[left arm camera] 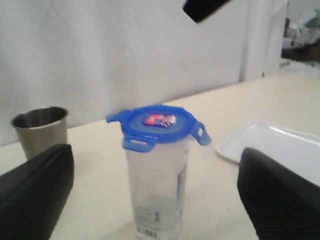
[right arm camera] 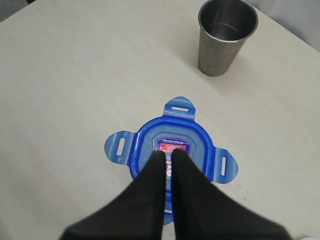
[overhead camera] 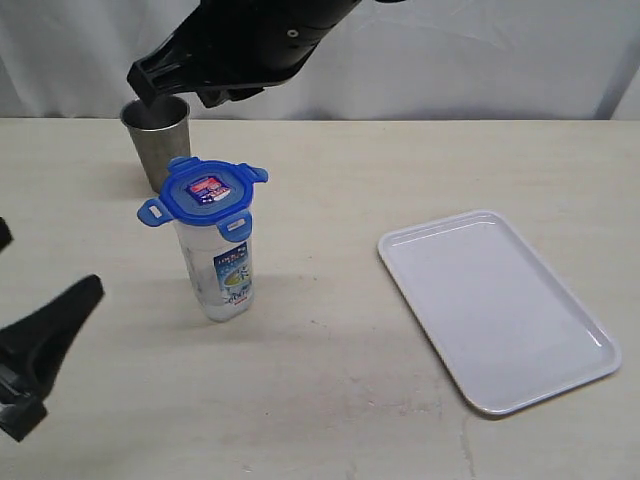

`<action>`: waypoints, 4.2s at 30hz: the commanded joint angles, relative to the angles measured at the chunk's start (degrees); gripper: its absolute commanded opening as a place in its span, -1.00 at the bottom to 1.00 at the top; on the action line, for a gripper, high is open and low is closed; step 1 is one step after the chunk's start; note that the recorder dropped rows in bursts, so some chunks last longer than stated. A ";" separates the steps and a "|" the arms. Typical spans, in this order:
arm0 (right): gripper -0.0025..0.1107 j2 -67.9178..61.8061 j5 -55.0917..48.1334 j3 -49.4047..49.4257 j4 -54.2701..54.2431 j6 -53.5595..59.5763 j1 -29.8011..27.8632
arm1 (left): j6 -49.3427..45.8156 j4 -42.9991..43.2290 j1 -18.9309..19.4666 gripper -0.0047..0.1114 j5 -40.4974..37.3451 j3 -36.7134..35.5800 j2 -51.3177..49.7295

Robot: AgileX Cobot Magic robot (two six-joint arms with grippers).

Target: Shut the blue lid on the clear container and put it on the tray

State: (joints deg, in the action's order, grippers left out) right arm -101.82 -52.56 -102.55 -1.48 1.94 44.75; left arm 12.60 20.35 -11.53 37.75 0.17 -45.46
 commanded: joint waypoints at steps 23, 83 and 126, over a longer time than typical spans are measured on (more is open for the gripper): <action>-0.89 0.43 -0.42 0.05 1.03 2.97 -0.11 | -14.11 -1.57 -0.49 0.52 21.32 14.05 -53.06; -0.89 0.43 -4.09 0.27 3.49 4.89 -0.43 | -17.38 6.81 -0.49 -0.92 21.15 32.65 -70.59; -0.28 -3.34 4.87 18.26 -32.62 13.01 -16.61 | -13.85 13.64 -0.37 -0.92 26.63 32.65 -68.92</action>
State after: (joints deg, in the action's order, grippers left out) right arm -104.33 -46.98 -84.58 -33.62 13.76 28.22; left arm -1.81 34.03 -11.94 61.97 32.42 -115.10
